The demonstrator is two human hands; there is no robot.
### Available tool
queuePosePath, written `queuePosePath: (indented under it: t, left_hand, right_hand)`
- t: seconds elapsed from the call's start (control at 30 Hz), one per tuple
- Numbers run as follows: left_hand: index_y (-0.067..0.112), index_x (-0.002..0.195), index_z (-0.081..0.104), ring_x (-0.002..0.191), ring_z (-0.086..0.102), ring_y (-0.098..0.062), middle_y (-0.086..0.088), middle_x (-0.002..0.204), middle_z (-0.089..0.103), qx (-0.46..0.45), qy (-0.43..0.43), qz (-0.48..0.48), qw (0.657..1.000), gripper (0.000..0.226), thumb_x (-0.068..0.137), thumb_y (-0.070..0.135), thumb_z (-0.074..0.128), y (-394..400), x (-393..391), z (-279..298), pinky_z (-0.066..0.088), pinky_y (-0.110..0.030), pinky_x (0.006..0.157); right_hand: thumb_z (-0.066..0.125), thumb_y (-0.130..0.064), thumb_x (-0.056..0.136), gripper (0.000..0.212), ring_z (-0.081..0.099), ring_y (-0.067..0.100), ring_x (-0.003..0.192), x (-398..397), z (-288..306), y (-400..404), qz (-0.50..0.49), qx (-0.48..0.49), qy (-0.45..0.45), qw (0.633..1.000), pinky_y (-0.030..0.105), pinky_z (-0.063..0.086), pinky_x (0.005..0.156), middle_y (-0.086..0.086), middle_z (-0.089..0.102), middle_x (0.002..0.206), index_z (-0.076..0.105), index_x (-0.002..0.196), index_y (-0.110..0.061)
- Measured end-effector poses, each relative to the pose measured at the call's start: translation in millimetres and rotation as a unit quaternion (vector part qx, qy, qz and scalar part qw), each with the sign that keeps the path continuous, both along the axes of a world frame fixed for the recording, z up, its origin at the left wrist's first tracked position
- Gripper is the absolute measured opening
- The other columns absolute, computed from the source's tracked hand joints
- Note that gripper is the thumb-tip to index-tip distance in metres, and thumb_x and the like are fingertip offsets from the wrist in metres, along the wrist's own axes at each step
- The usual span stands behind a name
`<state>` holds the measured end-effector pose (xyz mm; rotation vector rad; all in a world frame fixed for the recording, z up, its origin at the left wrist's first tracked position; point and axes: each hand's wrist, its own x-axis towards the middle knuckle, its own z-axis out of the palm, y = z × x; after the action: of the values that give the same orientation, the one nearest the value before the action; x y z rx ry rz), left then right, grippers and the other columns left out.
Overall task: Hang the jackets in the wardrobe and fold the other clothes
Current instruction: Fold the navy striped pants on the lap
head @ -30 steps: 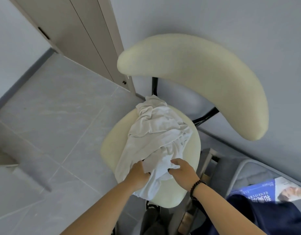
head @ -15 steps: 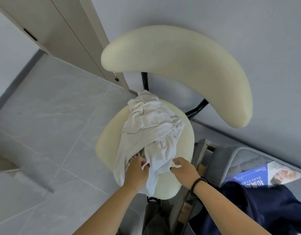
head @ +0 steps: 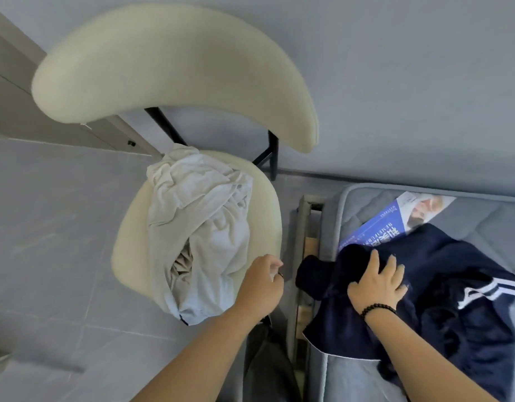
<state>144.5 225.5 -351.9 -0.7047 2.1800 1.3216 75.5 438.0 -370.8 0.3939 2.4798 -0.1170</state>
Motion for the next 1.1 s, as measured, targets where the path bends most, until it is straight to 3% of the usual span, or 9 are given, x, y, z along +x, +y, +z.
queuePosePath:
  t: [0.1, 0.27, 0.43, 0.63, 0.73, 0.8, 0.97, 1.03, 1.1]
  left_hand:
    - [0.036, 0.106, 0.051, 0.093, 0.052, 0.009, 0.024, 0.101, 0.054, 0.010, -0.019, -0.045, 0.999, 0.026, 0.093, 0.014, 0.047, 17.5, 3.6, -5.2, 0.036, -0.002, 0.069]
    - [0.039, 0.101, 0.052, 0.089, 0.055, 0.007, 0.022, 0.097, 0.057, 0.023, -0.053, -0.076, 0.995, 0.022, 0.095, 0.018, 0.049, 38.3, 10.1, -9.1, 0.039, -0.005, 0.066]
    - [0.031, 0.109, 0.051, 0.089, 0.058, 0.000, 0.012, 0.101, 0.060, 0.045, -0.082, -0.112, 0.989, 0.027, 0.089, 0.015, 0.054, 56.5, 11.0, 1.3, 0.042, -0.009, 0.069]
    - [0.025, 0.130, 0.040, 0.100, 0.059, -0.002, 0.011, 0.109, 0.058, 0.124, -0.088, -0.162, 0.975, 0.063, 0.077, 0.028, 0.074, 78.1, 4.5, 38.6, 0.048, -0.016, 0.086]
    - [0.030, 0.137, 0.029, 0.105, 0.057, 0.009, 0.020, 0.117, 0.057, 0.125, -0.015, -0.102, 0.987, 0.082, 0.071, 0.029, 0.077, 79.7, 4.0, 64.4, 0.048, -0.012, 0.087]
    - [0.033, 0.134, 0.029, 0.107, 0.053, 0.015, 0.025, 0.119, 0.054, 0.128, 0.042, -0.054, 0.989, 0.083, 0.067, 0.029, 0.077, 75.0, 4.6, 81.0, 0.045, -0.006, 0.084]
    - [0.027, 0.125, 0.044, 0.101, 0.062, -0.003, 0.015, 0.106, 0.062, 0.069, 0.099, 0.109, 0.987, 0.037, 0.093, 0.015, 0.060, 42.2, 12.3, 117.7, 0.053, -0.024, 0.086]
    - [0.024, 0.122, 0.052, 0.087, 0.063, 0.004, 0.014, 0.098, 0.065, 0.060, 0.122, 0.153, 0.979, 0.025, 0.098, 0.020, 0.054, 22.4, 17.5, 137.9, 0.052, -0.019, 0.078]
    - [0.030, 0.117, 0.054, 0.092, 0.062, 0.004, 0.012, 0.103, 0.066, 0.078, 0.151, 0.196, 0.966, 0.022, 0.099, 0.019, 0.052, 1.3, 23.3, 164.4, 0.049, -0.016, 0.078]
  right_hand:
    - [0.062, -0.028, 0.088, 0.087, 0.015, 0.034, 0.142, 11.8, -8.2, 31.4, -0.015, -0.005, -0.041, 0.999, 0.058, 0.024, 0.109, 0.010, 0.012, 0.156, 0.005, 0.152, -0.017]
    - [0.046, -0.012, 0.095, 0.031, 0.054, 0.038, 0.103, 11.5, -8.4, 55.7, -0.056, -0.093, 0.030, 0.994, 0.040, 0.045, 0.083, 0.014, 0.050, 0.125, 0.051, 0.125, -0.007]
    - [0.050, -0.010, 0.094, 0.020, 0.058, 0.029, 0.094, 11.7, 28.1, 55.3, -0.058, -0.206, 0.072, 0.974, 0.030, 0.040, 0.074, 0.005, 0.061, 0.105, 0.064, 0.107, -0.012]
    - [0.058, -0.009, 0.091, 0.008, 0.050, 0.005, 0.067, 18.1, 99.9, 10.8, -0.011, -0.402, 0.069, 0.913, 0.017, 0.039, 0.066, -0.005, 0.058, 0.074, 0.063, 0.085, -0.010]
    - [0.057, -0.008, 0.091, 0.014, 0.054, 0.001, 0.073, 11.4, 138.5, -17.5, 0.005, -0.467, 0.062, 0.882, 0.006, 0.040, 0.068, -0.008, 0.060, 0.080, 0.066, 0.091, -0.018]
    - [0.057, -0.007, 0.091, 0.015, 0.057, 0.005, 0.074, 5.9, 162.3, -34.6, 0.014, -0.502, 0.062, 0.863, 0.009, 0.044, 0.071, -0.004, 0.064, 0.082, 0.067, 0.091, -0.017]
    - [0.057, -0.007, 0.092, 0.024, 0.064, 0.014, 0.075, 0.4, 217.3, -74.8, 0.047, -0.581, 0.029, 0.812, 0.028, 0.054, 0.072, 0.001, 0.071, 0.081, 0.068, 0.085, -0.028]
    - [0.058, -0.007, 0.092, 0.027, 0.065, 0.013, 0.074, 1.5, 239.3, -92.9, 0.066, -0.608, 0.019, 0.791, 0.029, 0.054, 0.070, -0.002, 0.071, 0.078, 0.068, 0.084, -0.030]
    - [0.058, -0.008, 0.093, 0.023, 0.069, 0.024, 0.083, 1.7, 260.9, -112.7, 0.073, -0.631, 0.007, 0.772, 0.037, 0.057, 0.076, 0.005, 0.072, 0.085, 0.069, 0.088, -0.027]
